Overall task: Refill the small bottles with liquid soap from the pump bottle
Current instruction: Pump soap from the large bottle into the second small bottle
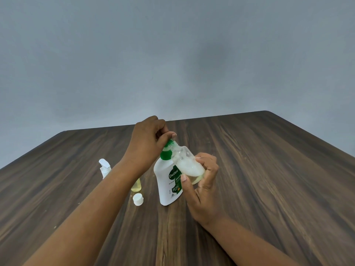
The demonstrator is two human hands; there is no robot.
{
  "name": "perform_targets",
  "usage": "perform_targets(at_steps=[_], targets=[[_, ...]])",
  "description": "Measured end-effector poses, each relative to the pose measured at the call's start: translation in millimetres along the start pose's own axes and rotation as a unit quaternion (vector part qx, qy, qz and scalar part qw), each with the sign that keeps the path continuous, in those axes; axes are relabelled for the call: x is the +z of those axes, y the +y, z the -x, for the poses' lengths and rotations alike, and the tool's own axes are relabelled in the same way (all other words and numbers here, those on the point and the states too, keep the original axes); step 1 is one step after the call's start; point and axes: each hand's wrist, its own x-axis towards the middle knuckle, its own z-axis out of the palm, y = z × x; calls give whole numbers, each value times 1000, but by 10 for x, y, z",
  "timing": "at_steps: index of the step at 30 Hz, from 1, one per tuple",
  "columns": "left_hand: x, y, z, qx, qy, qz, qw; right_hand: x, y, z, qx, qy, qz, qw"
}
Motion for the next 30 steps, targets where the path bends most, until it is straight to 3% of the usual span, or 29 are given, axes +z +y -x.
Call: perform_targets(at_steps=[9, 18, 24, 30], targets=[[-83, 39, -85, 24, -25, -27, 999, -3, -9, -13, 2, -3, 6, 1000], [-4, -18, -22, 8, 7, 5, 1000, -4, -5, -12, 1, -11, 15, 1000], [-71, 14, -92, 34, -36, -7, 999, 2, -2, -12, -2, -1, 4, 1000], [23, -47, 6, 10, 3, 14, 1000, -9, -21, -4, -8, -4, 9, 1000]])
